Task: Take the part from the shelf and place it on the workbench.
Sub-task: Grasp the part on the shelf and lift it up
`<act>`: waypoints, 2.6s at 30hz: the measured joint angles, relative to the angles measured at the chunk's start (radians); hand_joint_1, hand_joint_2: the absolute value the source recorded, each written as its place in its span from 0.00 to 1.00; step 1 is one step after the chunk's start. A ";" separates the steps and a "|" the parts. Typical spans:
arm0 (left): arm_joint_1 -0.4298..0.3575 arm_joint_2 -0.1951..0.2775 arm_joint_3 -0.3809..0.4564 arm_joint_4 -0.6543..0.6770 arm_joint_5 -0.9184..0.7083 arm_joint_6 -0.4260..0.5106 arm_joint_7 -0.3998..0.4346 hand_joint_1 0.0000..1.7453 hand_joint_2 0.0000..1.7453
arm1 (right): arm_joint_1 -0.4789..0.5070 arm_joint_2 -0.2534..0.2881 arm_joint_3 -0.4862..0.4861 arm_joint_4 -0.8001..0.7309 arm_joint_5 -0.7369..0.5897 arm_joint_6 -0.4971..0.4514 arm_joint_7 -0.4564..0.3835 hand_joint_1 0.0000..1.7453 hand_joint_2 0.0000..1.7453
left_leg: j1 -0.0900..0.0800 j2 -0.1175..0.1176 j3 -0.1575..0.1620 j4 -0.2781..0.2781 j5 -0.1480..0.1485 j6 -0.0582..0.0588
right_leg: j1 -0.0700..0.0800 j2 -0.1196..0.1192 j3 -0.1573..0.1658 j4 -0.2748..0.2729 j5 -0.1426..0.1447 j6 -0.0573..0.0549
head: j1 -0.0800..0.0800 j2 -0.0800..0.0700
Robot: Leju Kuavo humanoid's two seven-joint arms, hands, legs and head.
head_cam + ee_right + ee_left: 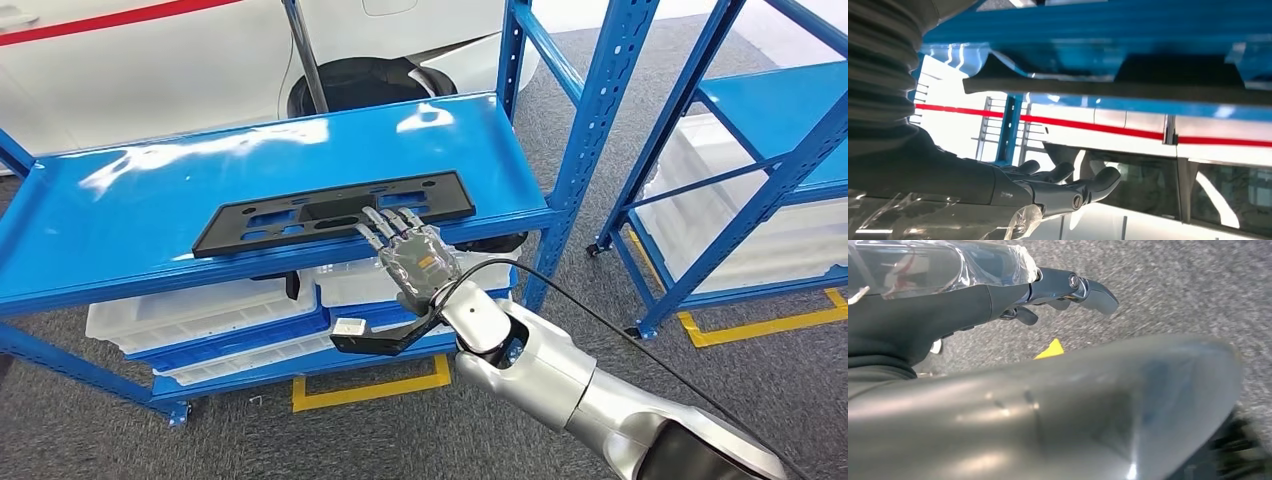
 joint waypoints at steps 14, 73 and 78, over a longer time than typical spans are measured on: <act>0.002 -0.005 0.000 0.001 0.000 -0.008 -0.001 0.00 0.00 | 0.007 0.004 0.025 -0.021 -0.003 0.005 -0.013 0.00 1.00 | 0.022 0.000 0.084 -0.083 -0.019 -0.011 | -0.015 -0.009 -0.094 0.149 -0.027 0.052 | 0.002 0.000; -0.003 -0.006 0.000 0.006 0.006 -0.021 -0.001 0.00 0.00 | 0.009 0.033 0.073 -0.050 -0.029 0.013 -0.048 0.00 1.00 | 0.007 0.000 0.056 -0.075 -0.010 0.013 | -0.019 -0.007 -0.120 0.268 -0.142 0.056 | 0.006 0.000; -0.001 -0.006 0.000 0.006 0.006 -0.018 -0.001 0.00 0.00 | 0.009 0.032 0.077 -0.050 -0.030 0.014 -0.048 0.00 1.00 | -0.008 -0.005 0.071 -0.070 -0.023 0.017 | -0.005 -0.008 -0.045 0.085 -0.016 0.032 | 0.006 0.000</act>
